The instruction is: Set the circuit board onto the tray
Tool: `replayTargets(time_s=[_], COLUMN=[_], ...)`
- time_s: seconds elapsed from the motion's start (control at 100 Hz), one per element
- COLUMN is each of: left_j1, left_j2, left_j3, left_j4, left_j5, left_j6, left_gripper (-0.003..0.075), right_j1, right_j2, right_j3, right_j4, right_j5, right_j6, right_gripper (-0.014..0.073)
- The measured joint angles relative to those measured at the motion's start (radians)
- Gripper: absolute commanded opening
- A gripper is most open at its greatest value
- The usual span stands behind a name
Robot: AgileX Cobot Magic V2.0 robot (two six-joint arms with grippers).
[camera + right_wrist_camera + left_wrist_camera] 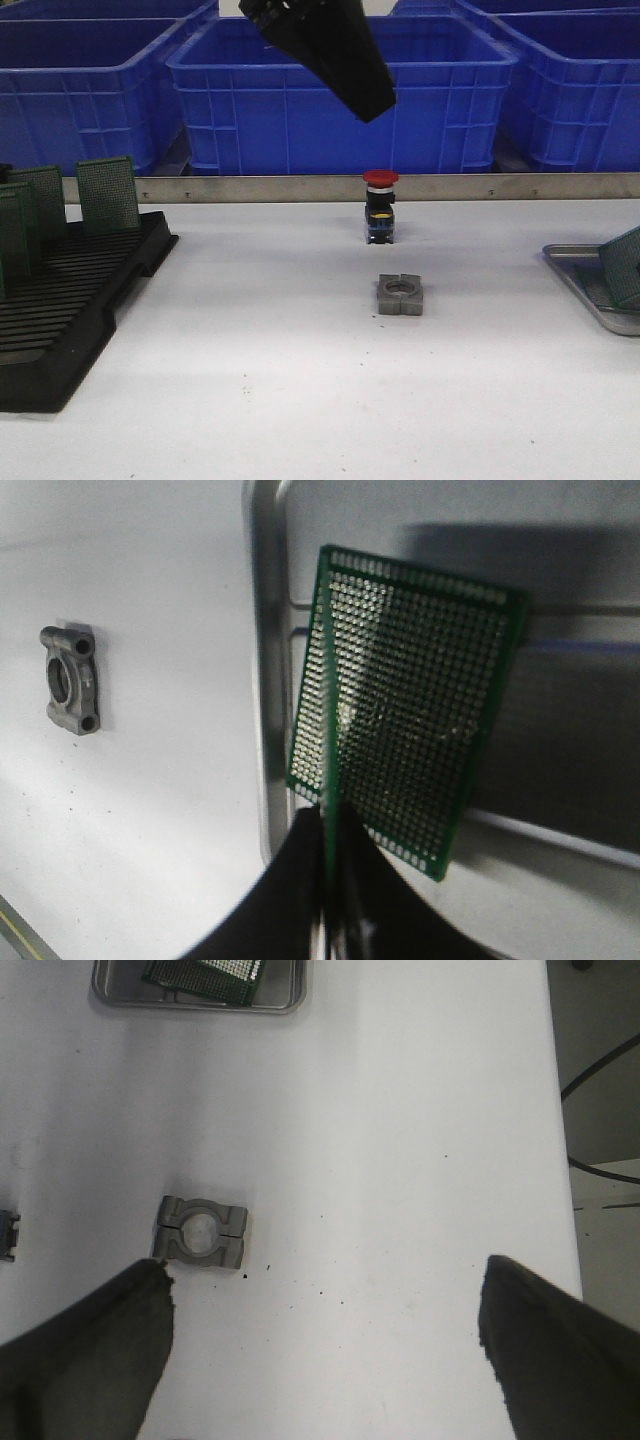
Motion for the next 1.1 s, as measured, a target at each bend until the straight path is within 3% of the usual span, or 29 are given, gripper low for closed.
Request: replayTargets(time_s=[0.17, 0.27, 1.1], left_j1=[0.0, 0.0, 0.0], left_j2=[0.0, 0.0, 0.0], left_j3=[0.0, 0.0, 0.0], left_j4=[0.0, 0.0, -0.01], left_j5=[0.0, 0.0, 0.0], left_j6=[0.0, -0.002, -0.002], left_gripper=[0.0587, 0.0587, 0.0587], right_j1=[0.0, 0.0, 0.0], right_j2=[0.001, 0.001, -0.103], right_j3=[0.0, 0.0, 0.0], right_j4=[-0.004, -0.004, -0.045], right_j5=[-0.002, -0.003, -0.055], right_j6=[0.005, 0.009, 0.012], right_gripper=[0.0356, 0.0424, 0.0472])
